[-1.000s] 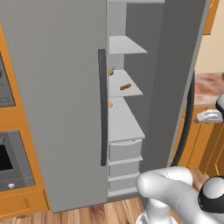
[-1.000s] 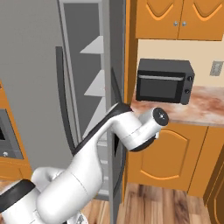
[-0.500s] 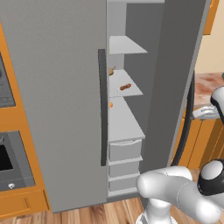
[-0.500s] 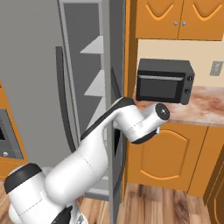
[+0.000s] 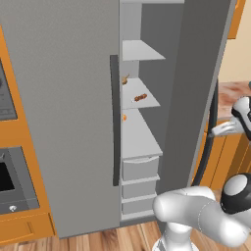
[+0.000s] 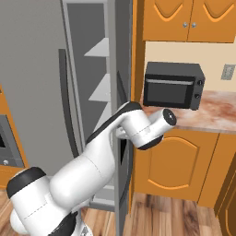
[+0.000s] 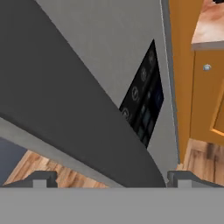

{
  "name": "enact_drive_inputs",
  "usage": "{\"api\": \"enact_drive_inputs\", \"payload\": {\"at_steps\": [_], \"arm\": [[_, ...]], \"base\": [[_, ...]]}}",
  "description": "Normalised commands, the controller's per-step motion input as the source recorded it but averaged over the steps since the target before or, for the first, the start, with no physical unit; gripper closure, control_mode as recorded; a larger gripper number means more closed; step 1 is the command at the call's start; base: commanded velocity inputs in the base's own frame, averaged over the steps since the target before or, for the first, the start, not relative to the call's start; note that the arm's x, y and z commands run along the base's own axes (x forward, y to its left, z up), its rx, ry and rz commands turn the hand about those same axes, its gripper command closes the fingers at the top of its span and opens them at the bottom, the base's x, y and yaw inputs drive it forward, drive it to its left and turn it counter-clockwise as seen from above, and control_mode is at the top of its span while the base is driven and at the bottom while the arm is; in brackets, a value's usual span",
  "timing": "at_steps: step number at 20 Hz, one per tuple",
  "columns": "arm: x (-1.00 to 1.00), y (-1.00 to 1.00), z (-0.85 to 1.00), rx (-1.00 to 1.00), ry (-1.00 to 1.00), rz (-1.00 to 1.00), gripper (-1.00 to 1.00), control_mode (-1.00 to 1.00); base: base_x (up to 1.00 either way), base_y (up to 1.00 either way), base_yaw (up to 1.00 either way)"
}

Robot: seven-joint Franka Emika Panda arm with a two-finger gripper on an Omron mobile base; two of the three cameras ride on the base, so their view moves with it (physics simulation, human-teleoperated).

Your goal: Store the kebab skewer in the freezer for long-term storage. Close the freezer door after placing the cooked food.

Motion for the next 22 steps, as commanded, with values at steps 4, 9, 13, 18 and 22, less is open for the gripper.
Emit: {"api": "enact_drive_inputs", "payload": {"at_steps": [4, 9, 13, 18, 22], "arm": [[0.06, 0.25, -0.07, 0.0, 0.0, 0.11, -1.0, -1.0], [0.14, 0.18, -0.1, 0.0, 0.0, 0.1, -1.0, -1.0], [0.03, 0.37, -0.06, 0.0, 0.0, 0.08, -1.0, -1.0], [0.0, 0.69, -0.01, 0.0, 0.0, 0.01, -1.0, -1.0], [0.04, 0.95, 0.0, 0.0, 0.0, -0.04, -1.0, -1.0]], "base": [[0.0, 0.0, 0.0], [0.0, 0.0, 0.0], [0.0, 0.0, 0.0], [0.0, 0.0, 0.0], [0.0, 0.0, 0.0]]}}
